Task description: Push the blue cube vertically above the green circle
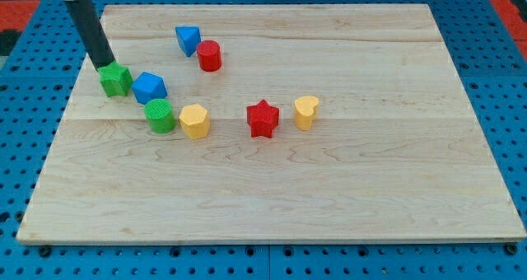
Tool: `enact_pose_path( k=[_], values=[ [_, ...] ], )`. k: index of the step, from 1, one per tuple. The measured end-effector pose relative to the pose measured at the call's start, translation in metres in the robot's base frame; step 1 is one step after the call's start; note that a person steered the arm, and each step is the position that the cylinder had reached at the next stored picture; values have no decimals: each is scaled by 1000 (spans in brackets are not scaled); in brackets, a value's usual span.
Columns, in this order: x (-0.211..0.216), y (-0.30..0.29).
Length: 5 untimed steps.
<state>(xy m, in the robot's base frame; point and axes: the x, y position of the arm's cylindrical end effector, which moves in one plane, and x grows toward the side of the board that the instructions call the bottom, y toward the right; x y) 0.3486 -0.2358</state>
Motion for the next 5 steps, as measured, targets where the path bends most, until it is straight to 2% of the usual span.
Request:
enact_pose_path(
  k=[1,2,3,5],
  values=[
    [-2,46],
    [2,58],
    [8,116],
    [51,52]
  ],
)
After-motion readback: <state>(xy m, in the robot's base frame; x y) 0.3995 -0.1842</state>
